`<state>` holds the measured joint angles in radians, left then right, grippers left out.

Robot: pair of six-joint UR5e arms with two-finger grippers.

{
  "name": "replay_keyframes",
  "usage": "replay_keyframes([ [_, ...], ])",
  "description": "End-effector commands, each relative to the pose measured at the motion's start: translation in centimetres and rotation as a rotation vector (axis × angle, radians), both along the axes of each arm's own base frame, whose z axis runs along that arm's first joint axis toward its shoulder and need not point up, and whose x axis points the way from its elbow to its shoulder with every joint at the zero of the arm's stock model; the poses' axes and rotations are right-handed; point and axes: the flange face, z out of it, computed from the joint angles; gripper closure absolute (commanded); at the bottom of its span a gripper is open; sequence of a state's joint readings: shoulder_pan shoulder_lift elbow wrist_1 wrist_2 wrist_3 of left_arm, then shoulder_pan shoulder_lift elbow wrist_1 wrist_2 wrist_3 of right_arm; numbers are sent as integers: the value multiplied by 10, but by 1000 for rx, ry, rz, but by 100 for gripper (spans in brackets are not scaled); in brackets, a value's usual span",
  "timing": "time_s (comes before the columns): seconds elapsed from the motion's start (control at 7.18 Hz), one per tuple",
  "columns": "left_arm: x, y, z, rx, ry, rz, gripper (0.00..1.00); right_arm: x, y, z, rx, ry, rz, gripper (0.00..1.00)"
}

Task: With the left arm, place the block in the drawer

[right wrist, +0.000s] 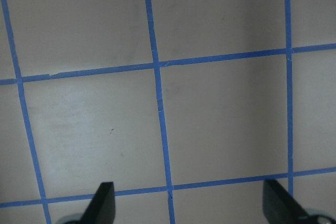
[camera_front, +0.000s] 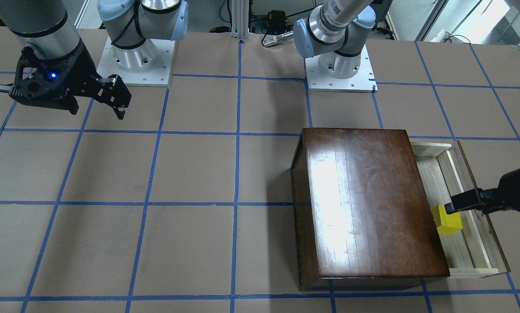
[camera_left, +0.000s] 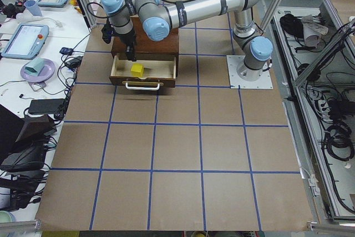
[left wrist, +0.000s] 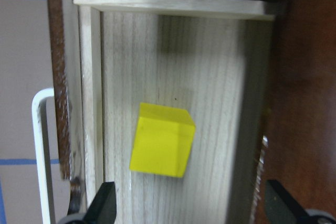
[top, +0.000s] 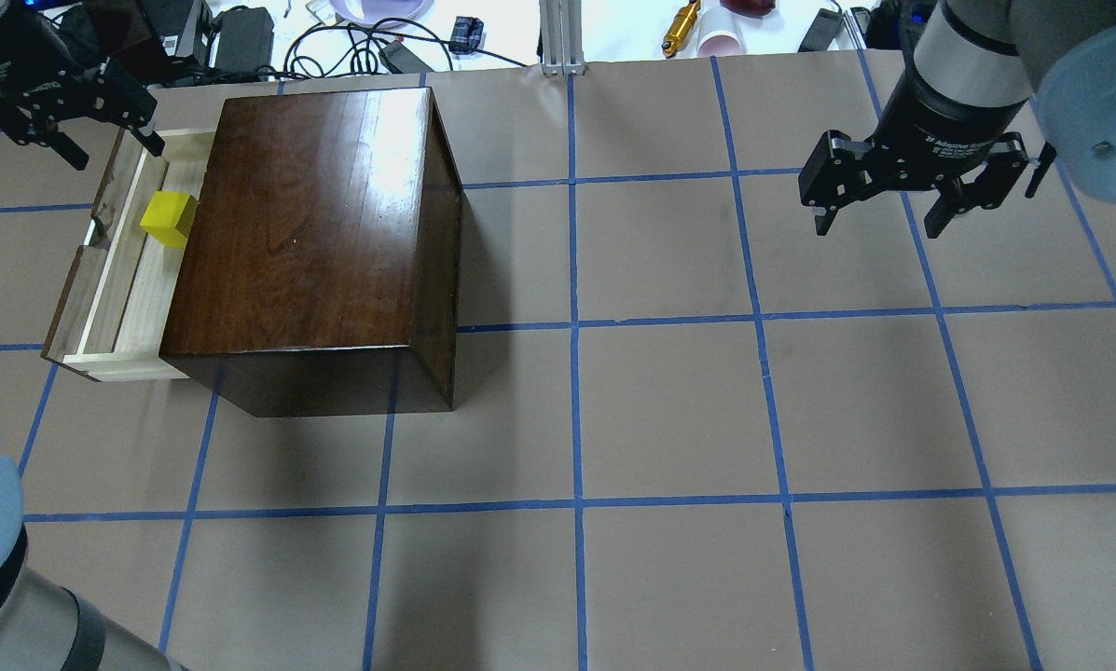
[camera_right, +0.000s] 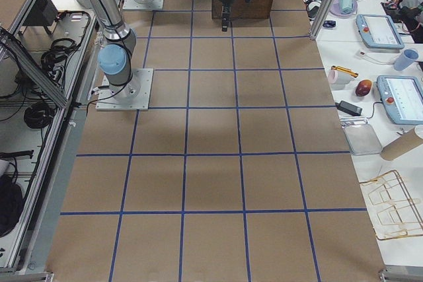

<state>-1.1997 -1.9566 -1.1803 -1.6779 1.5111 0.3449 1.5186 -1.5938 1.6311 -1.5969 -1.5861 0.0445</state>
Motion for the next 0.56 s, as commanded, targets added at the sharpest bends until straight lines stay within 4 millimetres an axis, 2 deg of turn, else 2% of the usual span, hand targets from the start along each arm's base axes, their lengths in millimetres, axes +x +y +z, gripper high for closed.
replay_keyframes([
  [0.0, -55, 28, 48, -9, -61, -44, 0, 0, 0, 0, 0, 0, 0, 0],
  [0.14, -91, 37, 58, -21, -70, -49, 0, 0, 0, 0, 0, 0, 0, 0],
  [0.42, -167, 58, 51, 1, -89, -60, 0, 0, 0, -1, 1, -2, 0, 0],
])
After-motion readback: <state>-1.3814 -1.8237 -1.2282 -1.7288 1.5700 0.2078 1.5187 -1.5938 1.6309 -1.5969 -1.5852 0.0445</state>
